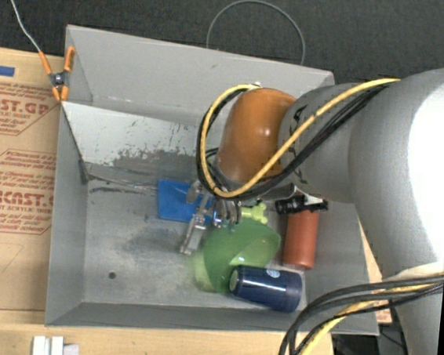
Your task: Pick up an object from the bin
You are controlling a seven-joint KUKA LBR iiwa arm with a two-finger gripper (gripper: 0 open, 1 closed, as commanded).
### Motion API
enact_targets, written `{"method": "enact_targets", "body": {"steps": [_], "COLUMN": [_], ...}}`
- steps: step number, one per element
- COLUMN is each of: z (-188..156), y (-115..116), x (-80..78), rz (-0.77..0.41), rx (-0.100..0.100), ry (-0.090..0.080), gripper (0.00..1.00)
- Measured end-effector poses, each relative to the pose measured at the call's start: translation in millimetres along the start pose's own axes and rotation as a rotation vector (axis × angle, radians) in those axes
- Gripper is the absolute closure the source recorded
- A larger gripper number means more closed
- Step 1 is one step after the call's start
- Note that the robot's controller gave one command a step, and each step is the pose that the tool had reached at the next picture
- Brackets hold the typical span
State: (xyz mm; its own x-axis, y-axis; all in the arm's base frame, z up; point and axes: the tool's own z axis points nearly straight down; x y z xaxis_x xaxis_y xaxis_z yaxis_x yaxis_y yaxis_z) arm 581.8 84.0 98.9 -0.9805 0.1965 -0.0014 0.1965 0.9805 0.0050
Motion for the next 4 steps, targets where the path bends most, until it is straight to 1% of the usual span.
{"method": "enact_targets", "body": {"steps": [1,2,4], "z": [29.1,29.1,25.8], "y": [-11.1,-11.6,-11.9], "x": [-12.3,-7.9,-6.9], "rz": [0.039,0.179,0.180], "rx": [0.000,-0.002,-0.001], "ry": [0.000,0.000,0.003], "gripper": [0.00,1.00,1.00]}}
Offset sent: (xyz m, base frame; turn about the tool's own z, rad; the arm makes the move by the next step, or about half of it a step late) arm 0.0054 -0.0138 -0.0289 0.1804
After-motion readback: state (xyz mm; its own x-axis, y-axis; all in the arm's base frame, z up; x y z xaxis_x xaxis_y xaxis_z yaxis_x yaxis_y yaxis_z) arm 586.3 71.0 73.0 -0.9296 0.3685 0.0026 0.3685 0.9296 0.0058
